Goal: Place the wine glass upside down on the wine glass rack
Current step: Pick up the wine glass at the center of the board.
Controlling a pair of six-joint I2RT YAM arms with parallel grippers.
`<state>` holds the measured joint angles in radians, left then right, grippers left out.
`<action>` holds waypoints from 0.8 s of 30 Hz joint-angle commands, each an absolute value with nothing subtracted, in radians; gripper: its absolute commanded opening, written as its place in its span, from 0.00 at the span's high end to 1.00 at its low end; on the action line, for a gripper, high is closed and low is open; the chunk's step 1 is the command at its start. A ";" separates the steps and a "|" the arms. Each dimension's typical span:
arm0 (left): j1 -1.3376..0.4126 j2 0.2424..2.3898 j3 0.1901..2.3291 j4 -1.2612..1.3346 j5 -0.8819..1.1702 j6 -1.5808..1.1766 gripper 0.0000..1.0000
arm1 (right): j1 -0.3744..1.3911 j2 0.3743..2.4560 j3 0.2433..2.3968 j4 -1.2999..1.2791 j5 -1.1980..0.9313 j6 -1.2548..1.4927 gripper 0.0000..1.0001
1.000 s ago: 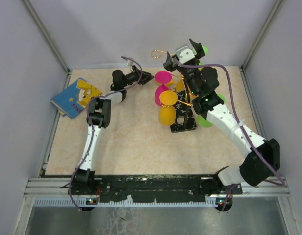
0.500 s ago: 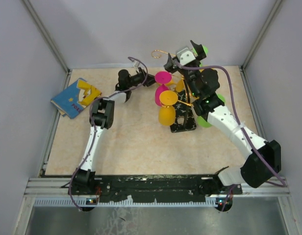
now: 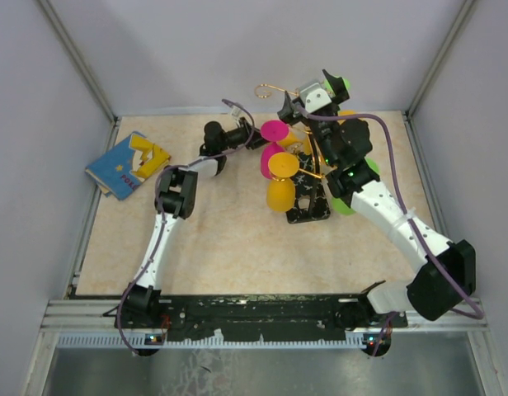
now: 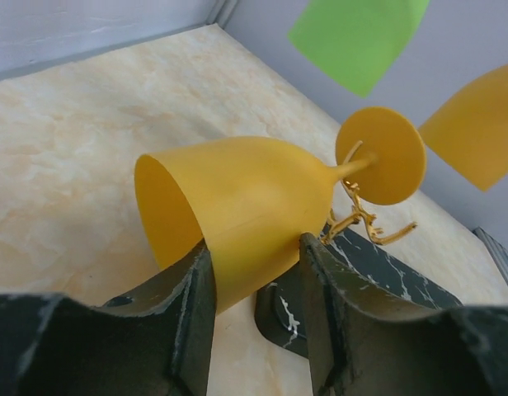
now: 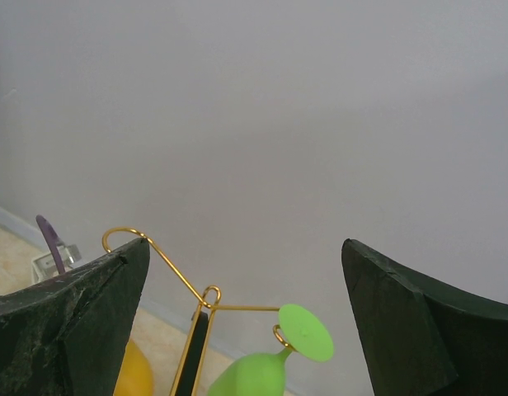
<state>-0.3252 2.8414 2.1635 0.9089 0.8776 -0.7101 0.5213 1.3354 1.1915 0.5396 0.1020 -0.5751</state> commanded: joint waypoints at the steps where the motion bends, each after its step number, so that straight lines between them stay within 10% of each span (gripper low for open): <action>1: -0.328 2.858 2.164 1.014 0.903 -0.762 0.58 | 0.517 1.291 1.195 0.600 0.100 -0.578 0.01; 16: -0.324 2.872 2.132 1.227 0.957 -0.931 0.99 | 0.518 1.291 1.187 0.611 0.080 -0.579 0.01; 24: -0.304 2.869 2.084 1.446 0.957 -1.153 1.00 | 0.517 1.304 1.193 0.623 0.056 -0.575 0.01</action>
<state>-0.3206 2.8471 2.1098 1.2812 0.9855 -1.0252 0.5213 1.3304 1.1908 0.5598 0.0765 -0.5751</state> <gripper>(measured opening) 0.176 0.991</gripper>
